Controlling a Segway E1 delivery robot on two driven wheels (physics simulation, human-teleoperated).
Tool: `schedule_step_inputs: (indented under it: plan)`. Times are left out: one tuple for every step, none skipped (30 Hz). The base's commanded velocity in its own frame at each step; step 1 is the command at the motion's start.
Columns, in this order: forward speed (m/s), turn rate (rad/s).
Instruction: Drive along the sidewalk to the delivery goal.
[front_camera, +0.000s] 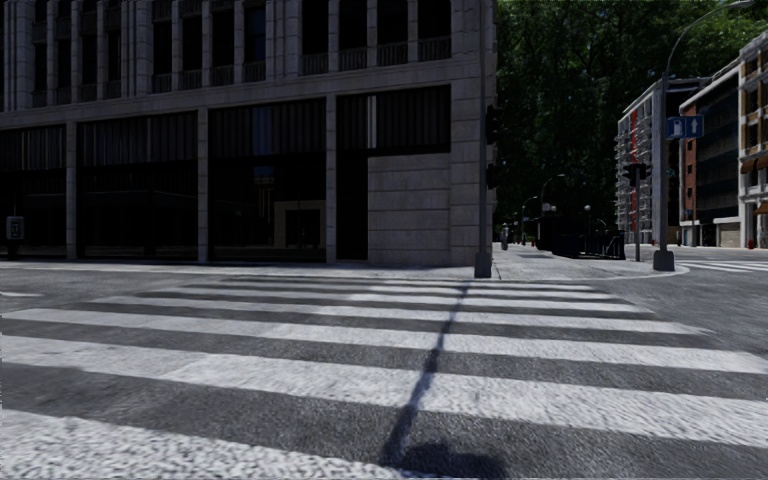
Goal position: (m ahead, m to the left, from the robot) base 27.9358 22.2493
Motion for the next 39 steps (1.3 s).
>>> schedule_step_inputs:
  plan:
    - [2.0, 0.0]
    - [2.0, 0.0]
    - [2.0, 0.0]
    - [2.0, 0.0]
    - [2.0, 0.0]
    - [2.0, 0.0]
    - [2.0, 0.0]
    - [2.0, 0.0]
    - [2.0, 0.0]
    - [2.0, 0.0]
    - [2.0, 0.01]
    - [2.0, 0.23]
    - [2.0, 0.23]
    - [2.0, 0.3]
    - [2.0, 0.32]
    - [2.0, 0.21]
    - [2.0, 0.0]
    - [2.0, 0.0]
    - [2.0, 0.0]
    - [2.0, 0.0]
    - [2.0, 0.0]
    - [2.0, 0.0]
    - [2.0, 0.0]
    - [2.0, 0.0]
    - [2.0, 0.0]
    - [2.0, 0.0]
    - [2.0, 0.06]
    - [2.0, 0.18]
    - [2.0, 0.24]
    - [2.0, 0.24]
    - [2.0, 0.3]
    - [2.0, 0.31]
    - [2.0, 0.32]
    - [2.0, 0.32]
    - [2.0, 0.32]
    - [2.0, 0.32]
    - [2.0, 0.32]
    - [2.0, 0.32]
    - [2.0, 0.32]
